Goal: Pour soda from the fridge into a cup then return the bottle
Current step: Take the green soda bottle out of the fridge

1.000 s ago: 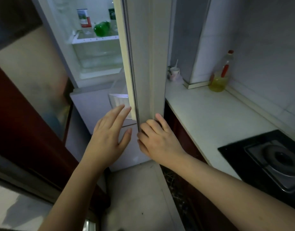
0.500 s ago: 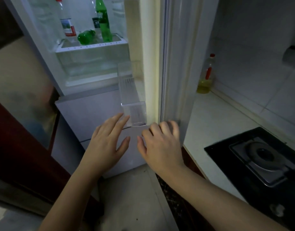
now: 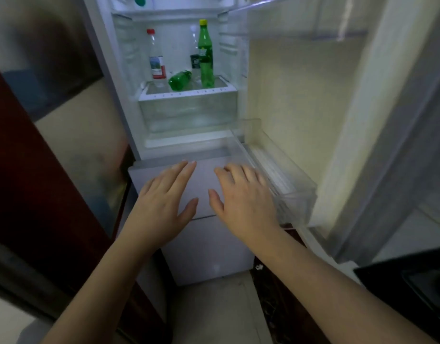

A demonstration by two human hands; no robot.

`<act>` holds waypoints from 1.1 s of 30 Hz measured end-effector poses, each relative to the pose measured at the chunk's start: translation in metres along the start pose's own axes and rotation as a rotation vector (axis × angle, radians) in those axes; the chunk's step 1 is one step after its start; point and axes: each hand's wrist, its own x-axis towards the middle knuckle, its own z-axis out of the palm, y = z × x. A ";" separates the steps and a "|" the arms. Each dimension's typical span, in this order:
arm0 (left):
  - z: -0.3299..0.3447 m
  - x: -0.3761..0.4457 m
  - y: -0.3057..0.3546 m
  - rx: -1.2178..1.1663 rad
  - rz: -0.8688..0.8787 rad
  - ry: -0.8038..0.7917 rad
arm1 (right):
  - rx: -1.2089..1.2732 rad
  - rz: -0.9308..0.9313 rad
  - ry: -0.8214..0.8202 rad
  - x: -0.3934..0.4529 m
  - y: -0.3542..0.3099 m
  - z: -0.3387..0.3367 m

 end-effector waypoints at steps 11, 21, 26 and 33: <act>-0.002 0.073 -0.110 0.100 -0.076 -0.005 | 0.001 0.027 0.027 0.131 -0.025 0.064; 0.019 0.160 -0.143 0.000 -0.078 0.043 | -0.034 0.091 0.036 0.214 -0.019 0.118; 0.038 0.218 -0.166 0.009 -0.118 0.061 | -0.055 0.079 -0.041 0.270 0.001 0.148; 0.063 0.295 -0.200 0.092 -0.177 0.029 | -0.093 0.077 -0.168 0.361 0.036 0.189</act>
